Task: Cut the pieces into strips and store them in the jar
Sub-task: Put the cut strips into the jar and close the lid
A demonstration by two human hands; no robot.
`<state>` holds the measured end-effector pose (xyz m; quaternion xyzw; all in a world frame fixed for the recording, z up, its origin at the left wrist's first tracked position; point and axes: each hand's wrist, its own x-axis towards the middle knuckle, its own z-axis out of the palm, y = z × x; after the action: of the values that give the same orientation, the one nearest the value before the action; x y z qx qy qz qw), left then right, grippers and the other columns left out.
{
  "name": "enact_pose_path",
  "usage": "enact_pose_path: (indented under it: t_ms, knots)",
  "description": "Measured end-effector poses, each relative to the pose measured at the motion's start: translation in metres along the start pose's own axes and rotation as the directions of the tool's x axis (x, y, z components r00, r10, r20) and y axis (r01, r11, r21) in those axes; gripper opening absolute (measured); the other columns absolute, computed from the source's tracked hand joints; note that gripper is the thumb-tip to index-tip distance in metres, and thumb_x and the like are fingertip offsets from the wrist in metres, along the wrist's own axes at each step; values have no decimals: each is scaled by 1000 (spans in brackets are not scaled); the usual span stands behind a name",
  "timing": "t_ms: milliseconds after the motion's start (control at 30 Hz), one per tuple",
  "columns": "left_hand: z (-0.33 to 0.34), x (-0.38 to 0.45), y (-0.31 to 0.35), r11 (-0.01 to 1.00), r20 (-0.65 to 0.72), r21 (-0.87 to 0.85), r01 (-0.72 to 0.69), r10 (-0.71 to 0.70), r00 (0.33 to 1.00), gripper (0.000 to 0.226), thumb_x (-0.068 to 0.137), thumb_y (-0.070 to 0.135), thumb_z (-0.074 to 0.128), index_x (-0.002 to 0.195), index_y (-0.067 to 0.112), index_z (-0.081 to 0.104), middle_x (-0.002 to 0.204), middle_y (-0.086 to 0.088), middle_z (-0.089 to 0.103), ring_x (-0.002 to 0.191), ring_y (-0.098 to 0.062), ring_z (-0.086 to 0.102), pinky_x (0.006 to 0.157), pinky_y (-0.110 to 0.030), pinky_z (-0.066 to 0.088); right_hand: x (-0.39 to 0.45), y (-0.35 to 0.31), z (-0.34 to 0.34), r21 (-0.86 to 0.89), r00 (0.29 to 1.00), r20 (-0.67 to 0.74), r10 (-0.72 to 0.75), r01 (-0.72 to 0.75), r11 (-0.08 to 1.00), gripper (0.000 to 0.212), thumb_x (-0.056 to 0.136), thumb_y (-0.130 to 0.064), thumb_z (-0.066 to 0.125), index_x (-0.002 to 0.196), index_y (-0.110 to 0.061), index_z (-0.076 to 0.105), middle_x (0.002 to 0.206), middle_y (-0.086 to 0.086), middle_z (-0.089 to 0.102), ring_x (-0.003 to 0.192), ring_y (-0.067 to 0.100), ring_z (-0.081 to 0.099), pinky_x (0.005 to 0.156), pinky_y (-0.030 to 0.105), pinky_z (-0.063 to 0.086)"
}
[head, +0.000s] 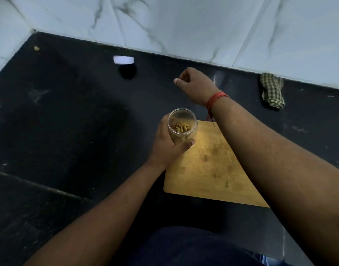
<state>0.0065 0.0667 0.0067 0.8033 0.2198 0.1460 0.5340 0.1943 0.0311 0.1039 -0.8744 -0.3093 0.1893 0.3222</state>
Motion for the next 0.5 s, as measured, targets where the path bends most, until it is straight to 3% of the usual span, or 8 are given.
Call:
enact_pose_path:
  t_ms: [233,500]
  knots:
    - [-52,4,-23,999,-107,8,51,-50,993,94,68,44,88,145,30,34,142,8,46,131,-10,47,103,-44,50,30,-23,44,-40,996,91,-8,12,999,33,96,-39,55,117,-13,57,108,3,61,94,16,58,76,26,43]
    - [-114,16,-48,996,-269,26,88,-77,960,91,69,32,90,139,40,33,140,9,47,130,-4,47,105,-29,47,85,-60,99,-107,985,173,-11,30,994,30,95,-39,58,112,-14,58,114,7,60,93,17,55,77,28,41]
